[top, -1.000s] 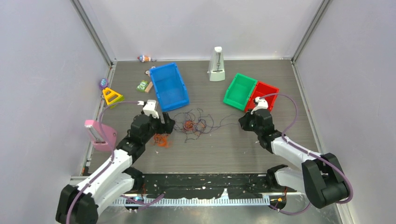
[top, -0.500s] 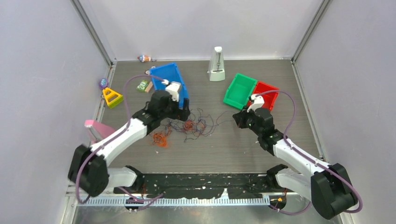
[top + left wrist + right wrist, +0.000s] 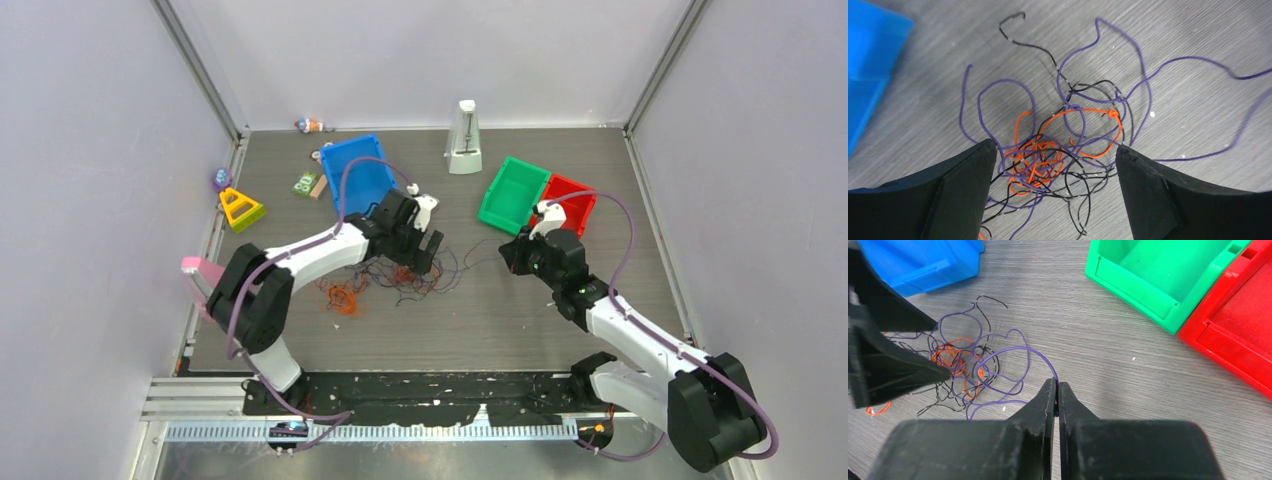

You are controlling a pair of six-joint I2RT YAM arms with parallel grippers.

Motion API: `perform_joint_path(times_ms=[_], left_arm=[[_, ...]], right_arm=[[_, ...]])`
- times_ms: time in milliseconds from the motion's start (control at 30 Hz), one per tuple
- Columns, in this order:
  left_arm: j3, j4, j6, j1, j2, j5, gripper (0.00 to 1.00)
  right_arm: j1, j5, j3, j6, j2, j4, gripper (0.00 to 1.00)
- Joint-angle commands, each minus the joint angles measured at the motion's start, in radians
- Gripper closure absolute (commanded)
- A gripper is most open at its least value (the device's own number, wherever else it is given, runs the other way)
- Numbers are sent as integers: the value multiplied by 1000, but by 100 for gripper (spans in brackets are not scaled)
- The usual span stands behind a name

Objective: Untangle the cables
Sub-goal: Untie the cable.

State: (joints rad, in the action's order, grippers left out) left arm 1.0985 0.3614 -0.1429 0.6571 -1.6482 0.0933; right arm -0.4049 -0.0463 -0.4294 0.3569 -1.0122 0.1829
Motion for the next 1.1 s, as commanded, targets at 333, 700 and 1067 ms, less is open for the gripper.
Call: perform_joint_path(times_ms=[333,700,1067], left_arm=[[66,118,15,19,-165,-125,100],[-378,-348,-240,-290,241,51,100],[-482,-391,-281,-315,402,-135,100]], right_arm=[[-3,246,-123,25,164,-189,95],[126,759,-438,121,324,-608,95],[158,940,-704,7,363,-643,95]])
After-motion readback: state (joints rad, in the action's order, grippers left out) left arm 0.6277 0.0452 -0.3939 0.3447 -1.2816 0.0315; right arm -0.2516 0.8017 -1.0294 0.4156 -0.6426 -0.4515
